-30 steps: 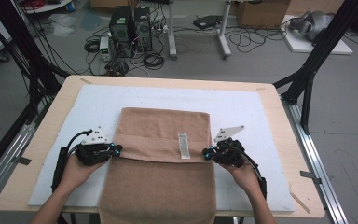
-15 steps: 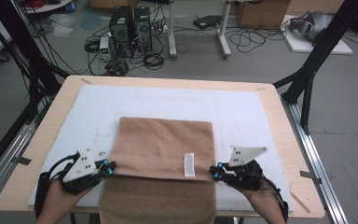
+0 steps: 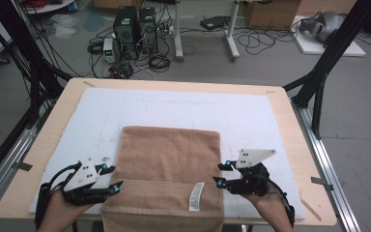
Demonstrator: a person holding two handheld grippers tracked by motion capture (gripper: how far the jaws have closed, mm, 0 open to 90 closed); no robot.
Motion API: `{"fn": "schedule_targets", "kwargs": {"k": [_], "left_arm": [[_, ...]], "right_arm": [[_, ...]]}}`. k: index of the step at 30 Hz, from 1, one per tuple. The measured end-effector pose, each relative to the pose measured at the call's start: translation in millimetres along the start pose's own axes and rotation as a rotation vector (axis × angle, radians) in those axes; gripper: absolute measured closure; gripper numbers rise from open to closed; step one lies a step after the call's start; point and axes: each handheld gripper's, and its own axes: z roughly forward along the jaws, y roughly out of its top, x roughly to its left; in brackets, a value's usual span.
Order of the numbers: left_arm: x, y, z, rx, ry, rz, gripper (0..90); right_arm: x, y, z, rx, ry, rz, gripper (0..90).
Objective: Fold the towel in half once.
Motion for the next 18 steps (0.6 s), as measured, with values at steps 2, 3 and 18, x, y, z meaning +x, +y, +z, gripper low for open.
{"fn": "schedule_targets", "kwargs": {"k": [2,3,18], "left_arm": [[12.3,2.1,10.6,-0.002,0.002,-0.02,43.2],[18.1,2.8,16.7,0.002,0.009,-0.025,42.1],[92.1,-15.1,83.7,0.113,0.098,-0.244,42.7]], "right_arm": [[-14.1,2.3,6.0,-0.002,-0.026,0.016,49.9],[-21.3,3.9,9.3,0.006,-0.038,0.021,48.6],[-97.8,3.9,71.0,0.154,-0.162,0.141,35.4]]}}
